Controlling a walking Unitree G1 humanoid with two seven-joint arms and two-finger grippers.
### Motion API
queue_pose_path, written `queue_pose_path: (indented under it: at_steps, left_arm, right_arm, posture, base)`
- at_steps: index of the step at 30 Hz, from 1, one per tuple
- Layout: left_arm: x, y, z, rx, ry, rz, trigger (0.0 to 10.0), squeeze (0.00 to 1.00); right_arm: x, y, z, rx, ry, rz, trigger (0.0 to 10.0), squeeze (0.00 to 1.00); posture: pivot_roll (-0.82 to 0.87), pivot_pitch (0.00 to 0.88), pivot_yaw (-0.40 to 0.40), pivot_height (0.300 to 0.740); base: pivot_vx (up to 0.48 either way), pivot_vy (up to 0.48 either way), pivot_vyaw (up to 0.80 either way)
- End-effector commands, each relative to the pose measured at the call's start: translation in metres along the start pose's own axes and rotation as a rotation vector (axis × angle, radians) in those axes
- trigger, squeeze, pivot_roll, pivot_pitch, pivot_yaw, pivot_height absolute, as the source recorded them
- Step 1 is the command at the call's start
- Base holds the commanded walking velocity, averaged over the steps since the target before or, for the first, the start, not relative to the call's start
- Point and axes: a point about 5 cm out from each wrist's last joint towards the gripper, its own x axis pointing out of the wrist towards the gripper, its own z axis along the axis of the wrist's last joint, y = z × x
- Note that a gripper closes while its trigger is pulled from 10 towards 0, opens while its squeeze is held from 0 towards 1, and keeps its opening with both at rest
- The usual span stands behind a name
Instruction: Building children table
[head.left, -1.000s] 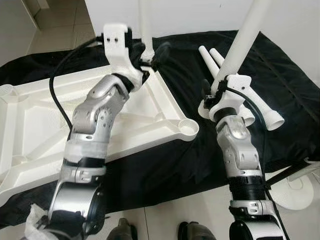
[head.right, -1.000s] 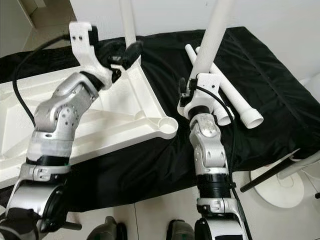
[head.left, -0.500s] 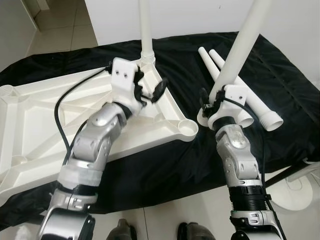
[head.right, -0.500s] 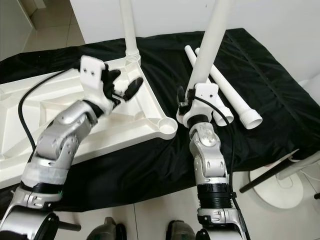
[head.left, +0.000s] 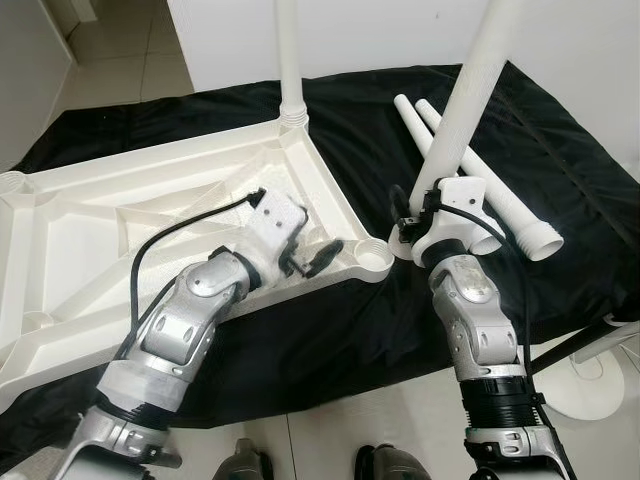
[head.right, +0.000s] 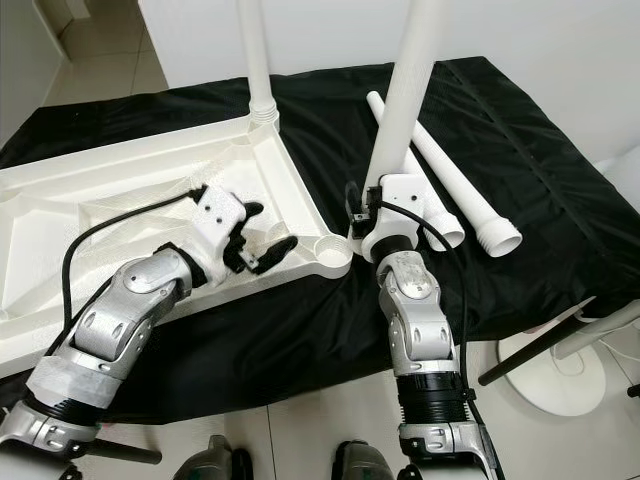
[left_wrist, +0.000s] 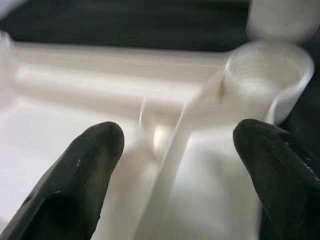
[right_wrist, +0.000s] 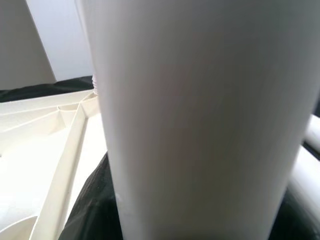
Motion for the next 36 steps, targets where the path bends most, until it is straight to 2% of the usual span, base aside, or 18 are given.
queue_pose_path:
  at_steps: [1,3,6,11,17,18,19,25,31,33,36]
  left_arm:
    - [0.000,0.000,-0.007,0.018,0.038,0.027,10.0,0.00]
    - [0.000,0.000,-0.007,0.018,0.038,0.027,10.0,0.00]
    - [0.005,0.006,-0.023,0.100,0.165,0.077,10.0,0.00]
    - [0.008,0.002,-0.027,0.130,0.187,0.054,10.0,0.00]
    - [0.018,-0.024,-0.028,0.143,0.169,-0.041,10.0,0.00]
    - [0.018,-0.024,-0.028,0.143,0.169,-0.041,10.0,0.00]
    - [0.023,-0.031,-0.025,0.142,0.158,-0.056,10.0,0.00]
    - [0.033,-0.043,-0.016,0.128,0.123,-0.077,10.0,0.00]
    - [0.037,-0.051,-0.008,0.120,0.086,-0.096,10.0,0.00]
    - [0.036,-0.048,-0.006,0.117,0.077,-0.092,10.0,0.00]
    - [0.031,-0.040,0.001,0.056,0.033,-0.092,10.0,0.00]
  right_arm:
    - [0.000,0.000,0.006,0.003,-0.033,-0.001,10.0,0.00]
    - [0.000,0.000,0.006,0.003,-0.033,-0.001,10.0,0.00]
    - [0.000,-0.003,0.008,-0.001,-0.042,-0.021,10.0,0.00]
    - [0.000,-0.004,0.009,-0.008,-0.045,-0.023,10.0,0.00]
    - [0.001,-0.004,0.010,-0.020,-0.046,-0.024,10.0,0.00]
    - [0.001,-0.004,0.010,-0.020,-0.046,-0.024,10.0,0.00]
    - [0.002,-0.004,0.010,-0.024,-0.047,-0.023,10.0,0.00]
    - [0.002,-0.004,0.011,-0.027,-0.048,-0.023,10.0,0.00]
    - [0.003,-0.002,0.009,-0.029,-0.046,-0.010,10.0,0.00]
    - [0.002,0.000,0.008,-0.036,-0.043,0.009,10.0,0.00]
    - [0.001,0.004,0.003,-0.047,-0.029,0.048,10.0,0.00]
  posture:
    - [-0.07,0.073,0.046,0.740]
    - [-0.07,0.073,0.046,0.740]
    - [-0.08,0.077,0.054,0.740]
    - [-0.09,0.080,0.056,0.740]
    - [-0.11,0.091,0.057,0.740]
    - [-0.11,0.091,0.057,0.740]
    - [-0.11,0.092,0.056,0.740]
    - [-0.11,0.092,0.057,0.740]
    - [-0.10,0.092,0.060,0.740]
    - [-0.10,0.092,0.060,0.740]
    - [-0.09,0.092,0.064,0.740]
  base:
    - [0.000,0.000,0.00]
    - [0.000,0.000,0.00]
    - [0.000,0.000,0.00]
    - [0.000,0.000,0.00]
    - [0.000,0.000,0.00]
    - [0.000,0.000,0.00]
    - [0.000,0.000,0.00]
    - [0.000,0.000,0.00]
    - [0.000,0.000,0.00]
    - [0.000,0.000,0.00]
    - [0.000,0.000,0.00]
